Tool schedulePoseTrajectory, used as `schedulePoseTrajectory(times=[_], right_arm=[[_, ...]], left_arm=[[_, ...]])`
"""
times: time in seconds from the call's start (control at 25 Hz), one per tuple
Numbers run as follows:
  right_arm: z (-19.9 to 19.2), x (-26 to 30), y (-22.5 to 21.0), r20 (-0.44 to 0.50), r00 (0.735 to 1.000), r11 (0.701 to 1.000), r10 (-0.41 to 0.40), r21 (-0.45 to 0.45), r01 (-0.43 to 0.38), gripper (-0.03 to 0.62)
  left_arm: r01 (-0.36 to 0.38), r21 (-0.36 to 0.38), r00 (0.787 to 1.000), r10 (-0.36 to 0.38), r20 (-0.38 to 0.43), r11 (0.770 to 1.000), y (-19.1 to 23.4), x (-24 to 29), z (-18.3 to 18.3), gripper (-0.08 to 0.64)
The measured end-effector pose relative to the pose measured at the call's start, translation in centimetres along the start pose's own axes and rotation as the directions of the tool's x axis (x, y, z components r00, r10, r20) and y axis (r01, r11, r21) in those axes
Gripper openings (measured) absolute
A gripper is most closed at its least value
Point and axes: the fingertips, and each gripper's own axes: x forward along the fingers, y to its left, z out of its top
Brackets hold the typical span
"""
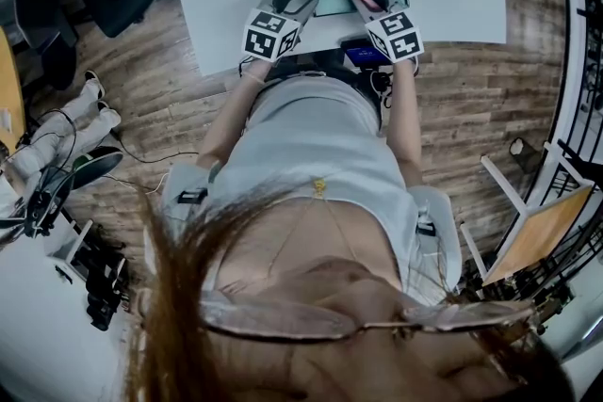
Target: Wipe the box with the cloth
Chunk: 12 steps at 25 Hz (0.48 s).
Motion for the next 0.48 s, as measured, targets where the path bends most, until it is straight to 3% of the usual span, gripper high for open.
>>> schedulePoseTrajectory(times=[0.24,0.48], right_arm=[[2.1,-2.3,-0.9,0.17,0.985,1.0,-0.025,-0.013,0.028,0.038],[4.9,-5.0,-0.5,0.364,0.931,0.998,0.014,-0.059,0.008,0.038]], left_arm=[[0.004,0.028,0.996,-0.007,0.085,1.0,-1.0,0.0,2.4,0.075],[0.032,0.037,0.983,-0.038,0.179,0.999,-3.0,-0.4,5.3,0.041]])
